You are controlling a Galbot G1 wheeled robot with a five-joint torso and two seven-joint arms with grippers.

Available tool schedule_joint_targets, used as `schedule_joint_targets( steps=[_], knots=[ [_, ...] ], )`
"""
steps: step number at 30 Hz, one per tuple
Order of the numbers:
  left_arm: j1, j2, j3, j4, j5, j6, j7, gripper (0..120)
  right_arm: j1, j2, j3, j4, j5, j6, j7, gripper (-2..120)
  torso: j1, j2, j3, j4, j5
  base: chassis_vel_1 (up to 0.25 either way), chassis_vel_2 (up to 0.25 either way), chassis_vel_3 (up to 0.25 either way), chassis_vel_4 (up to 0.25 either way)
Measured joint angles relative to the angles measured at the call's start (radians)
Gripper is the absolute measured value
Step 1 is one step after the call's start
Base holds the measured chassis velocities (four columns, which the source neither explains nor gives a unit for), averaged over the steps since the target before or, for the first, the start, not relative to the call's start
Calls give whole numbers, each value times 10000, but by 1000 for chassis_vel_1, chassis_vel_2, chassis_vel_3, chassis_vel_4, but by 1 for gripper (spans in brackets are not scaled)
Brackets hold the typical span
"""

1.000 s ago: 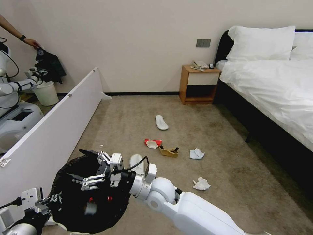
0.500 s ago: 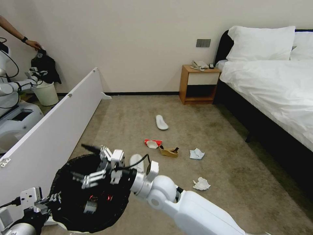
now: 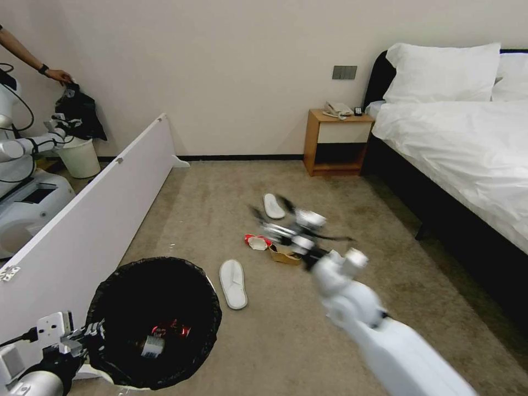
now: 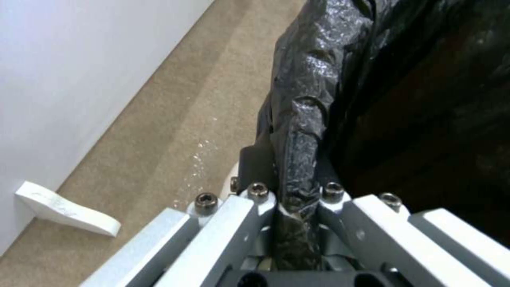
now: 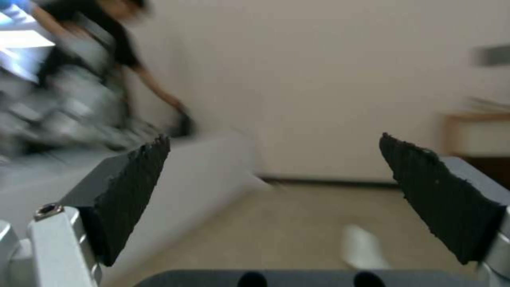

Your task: Pick up the trash bin, then pick up the garbage from the floor and place it into the trash bin.

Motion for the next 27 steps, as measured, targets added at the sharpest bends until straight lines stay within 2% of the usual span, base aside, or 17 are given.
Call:
schedule_joint_targets(
  steps=[1,2,3,4,5,6,8,9,11,12,13,14,16,17,23,27],
  knots=[
    [-42,-51,34,206,264,-80,174,2,-1399,19,1409,409,-451,-60,267,100,0,1,0,14,-9,0,0,0,0],
    [-42,-51,34,206,264,-80,174,2,-1399,19,1409,409,-451,-60,267,100,0,1,0,14,-9,0,0,0,0],
    [-22,-106,37,317,404,-141,297,2,-2432,208,2184,751,-698,-108,465,100,-1,0,-1,7,-15,0,0,0,0],
    [27,-150,27,382,474,-185,392,2,-3386,534,2975,1079,-994,-141,556,100,0,0,0,6,2,0,0,0,0],
    [27,-150,27,382,474,-185,392,2,-3386,534,2975,1079,-994,-141,556,100,0,0,0,6,2,0,0,0,0],
    [53,-205,15,439,563,-245,508,2,-4232,1020,3740,1385,-1329,-111,577,100,-1,1,-2,11,-2,0,0,0,0],
    [14,-234,17,531,637,-288,572,2,-5022,1628,4420,1604,-1637,-7,463,100,-1,1,-2,3,-16,0,0,0,0],
    [14,-234,17,531,637,-288,572,2,-5022,1628,4420,1604,-1637,-7,463,100,-1,1,-2,3,-16,0,0,0,0],
    [-179,-238,64,734,734,-323,602,2,-6010,2528,5363,1843,-2324,188,314,100,-1,1,-2,5,0,0,0,0,0],
    [-179,-238,64,734,734,-323,602,2,-6010,2528,5363,1843,-2324,188,314,100,-1,1,-2,5,0,0,0,0,0],
    [-262,-242,80,893,803,-342,646,2,-6519,2963,5880,1956,-3042,389,298,100,-1,0,-1,8,-18,0,0,0,0],
    [-279,-257,79,1002,845,-369,690,2,-6815,3226,6201,2007,-3672,515,282,100,-1,0,-1,7,-12,0,0,0,0],
    [-276,-287,69,1122,921,-420,760,2,-7046,3441,6448,2021,-4156,628,229,100,0,1,-1,8,-6,0,0,0,0],
    [-167,-357,29,1361,1062,-560,911,2,-7345,3713,6701,1959,-4552,835,-33,100,-1,0,-1,9,-16,0,0,0,0],
    [176,-270,-272,1666,1068,-816,1190,2,-7813,4136,6784,1739,-4590,1346,-1040,100,-1,0,0,8,-7,0,0,0,0],
    [267,-257,-289,1710,1012,-861,1269,2,-7798,4254,6724,1646,-4650,1412,-1193,100,-1,0,0,8,-12,0,0,0,0]
  ],
)
